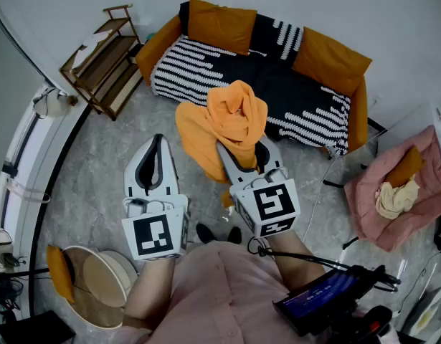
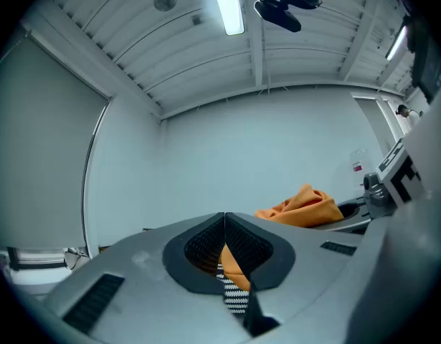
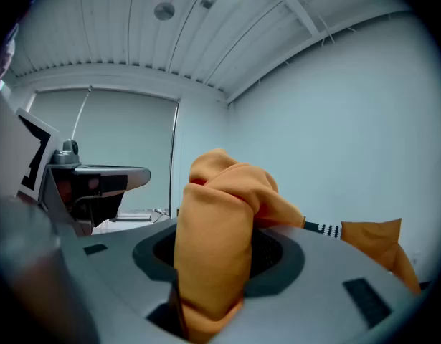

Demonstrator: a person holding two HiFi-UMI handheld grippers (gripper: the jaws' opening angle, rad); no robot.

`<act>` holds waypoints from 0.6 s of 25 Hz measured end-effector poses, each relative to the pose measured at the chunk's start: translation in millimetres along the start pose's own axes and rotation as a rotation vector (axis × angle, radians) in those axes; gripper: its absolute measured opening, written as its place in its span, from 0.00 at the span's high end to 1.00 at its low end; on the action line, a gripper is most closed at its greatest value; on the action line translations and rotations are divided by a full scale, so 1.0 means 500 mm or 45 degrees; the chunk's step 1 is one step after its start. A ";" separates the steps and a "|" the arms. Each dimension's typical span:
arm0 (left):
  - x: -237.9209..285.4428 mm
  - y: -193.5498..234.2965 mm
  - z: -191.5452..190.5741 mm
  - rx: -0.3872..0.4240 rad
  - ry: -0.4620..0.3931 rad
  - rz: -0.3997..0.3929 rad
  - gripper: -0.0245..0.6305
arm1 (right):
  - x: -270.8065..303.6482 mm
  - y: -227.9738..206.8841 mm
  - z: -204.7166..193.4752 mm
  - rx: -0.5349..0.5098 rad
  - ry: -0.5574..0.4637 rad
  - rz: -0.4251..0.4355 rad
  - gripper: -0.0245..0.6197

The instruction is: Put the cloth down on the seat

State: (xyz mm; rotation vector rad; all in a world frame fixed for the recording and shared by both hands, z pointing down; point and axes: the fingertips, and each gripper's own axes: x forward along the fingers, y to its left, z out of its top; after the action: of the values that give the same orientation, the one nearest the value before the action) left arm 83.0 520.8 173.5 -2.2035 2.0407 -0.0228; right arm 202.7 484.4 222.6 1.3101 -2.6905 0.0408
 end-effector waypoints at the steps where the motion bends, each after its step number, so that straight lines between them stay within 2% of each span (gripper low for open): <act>1: 0.001 0.001 0.000 0.000 0.001 0.001 0.95 | 0.001 0.000 0.001 0.001 -0.001 0.000 0.66; 10: 0.002 -0.032 -0.017 -0.003 0.031 0.015 0.95 | -0.019 -0.038 -0.020 0.021 0.000 -0.008 0.66; 15: 0.000 -0.021 -0.046 -0.036 0.069 0.052 0.95 | -0.007 -0.057 -0.038 0.035 0.023 -0.001 0.66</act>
State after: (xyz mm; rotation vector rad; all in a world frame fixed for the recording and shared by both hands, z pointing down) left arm 91.0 519.3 197.4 -2.2004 2.1266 -0.0501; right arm 229.3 471.2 239.6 1.3120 -2.6842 0.0897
